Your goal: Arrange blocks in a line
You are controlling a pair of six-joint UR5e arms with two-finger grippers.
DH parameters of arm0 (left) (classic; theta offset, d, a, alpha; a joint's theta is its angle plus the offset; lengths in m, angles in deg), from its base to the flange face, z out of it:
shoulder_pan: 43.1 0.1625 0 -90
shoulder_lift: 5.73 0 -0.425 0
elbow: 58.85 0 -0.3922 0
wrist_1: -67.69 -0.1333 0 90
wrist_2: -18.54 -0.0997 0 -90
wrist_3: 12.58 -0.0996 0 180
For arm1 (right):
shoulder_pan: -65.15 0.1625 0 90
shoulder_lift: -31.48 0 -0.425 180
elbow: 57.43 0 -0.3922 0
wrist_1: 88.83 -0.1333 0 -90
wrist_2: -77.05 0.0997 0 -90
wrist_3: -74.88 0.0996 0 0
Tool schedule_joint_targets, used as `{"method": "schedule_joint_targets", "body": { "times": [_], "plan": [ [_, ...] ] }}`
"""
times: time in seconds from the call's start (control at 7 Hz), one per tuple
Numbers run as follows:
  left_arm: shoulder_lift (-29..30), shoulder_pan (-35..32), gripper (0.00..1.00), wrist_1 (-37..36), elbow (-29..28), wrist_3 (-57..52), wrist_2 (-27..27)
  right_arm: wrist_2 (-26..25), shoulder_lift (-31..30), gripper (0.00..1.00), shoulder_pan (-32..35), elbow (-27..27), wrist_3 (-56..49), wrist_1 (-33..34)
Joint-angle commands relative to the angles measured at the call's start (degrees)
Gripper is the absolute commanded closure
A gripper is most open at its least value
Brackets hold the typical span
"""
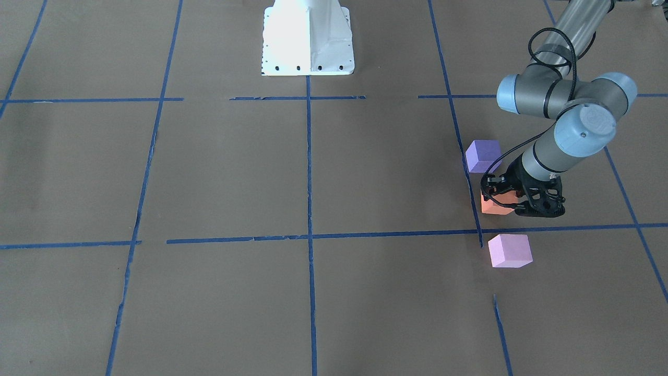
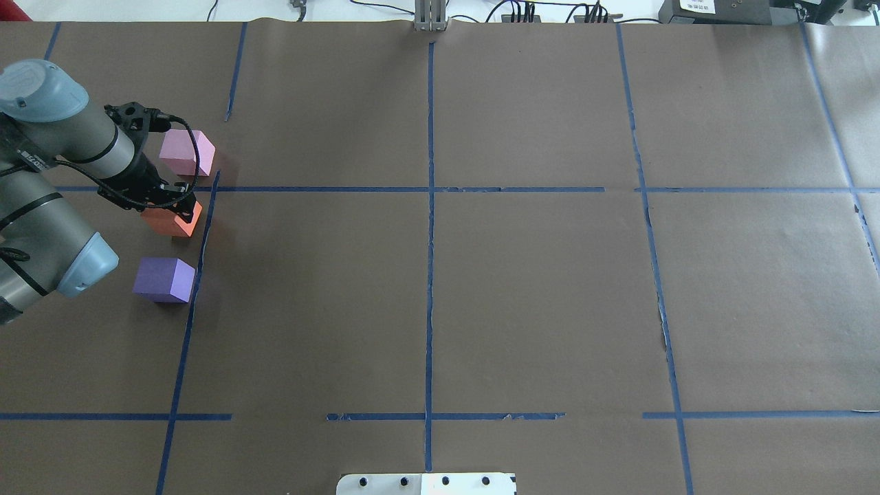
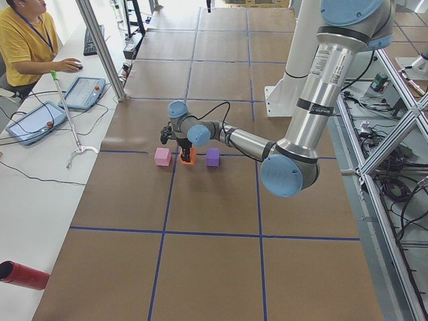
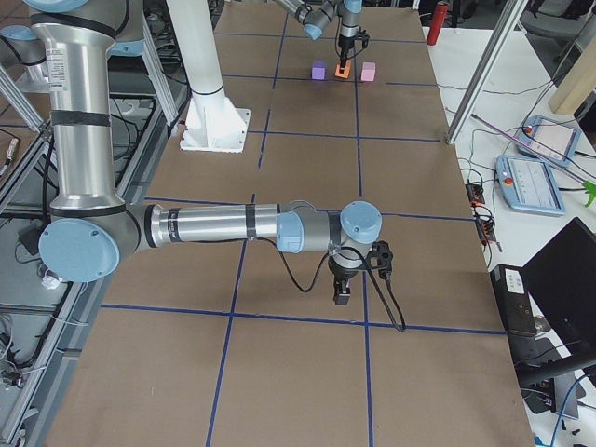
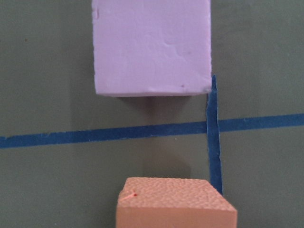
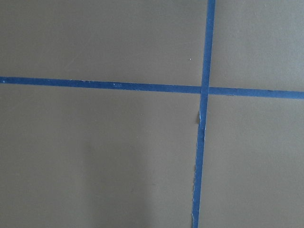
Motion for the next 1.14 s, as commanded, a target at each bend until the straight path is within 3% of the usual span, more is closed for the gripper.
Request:
{"method": "schedule_joint_targets", "body": {
  "times": [0.0, 0.14, 0.43, 0.71, 1.0],
  "plan": [
    [-0.04, 0.24, 0.48, 0.03, -0.26, 2.14, 0.81, 0.0, 0.0, 0.0, 0.0, 0.0, 0.0, 0.0],
    [-0.12, 0.24, 0.01, 0.03, 0.0, 3.28, 0.72, 0.0, 0.0, 0.0, 0.0, -0.08, 0.0, 0.0],
    [-1.0, -0.63, 0.0, -0.15, 3.66, 6.02, 0.54, 0.0, 0.0, 0.0, 0.0, 0.0, 0.0, 0.0],
    [-3.2, -8.77, 0.0, -0.94, 8.51, 4.79, 0.72, 0.0, 0.0, 0.0, 0.0, 0.0, 0.0, 0.0],
    [-6.86, -16.68, 0.0, -2.42, 8.45, -14.86, 0.72, 0.0, 0.0, 0.0, 0.0, 0.0, 0.0, 0.0]
  ]
}}
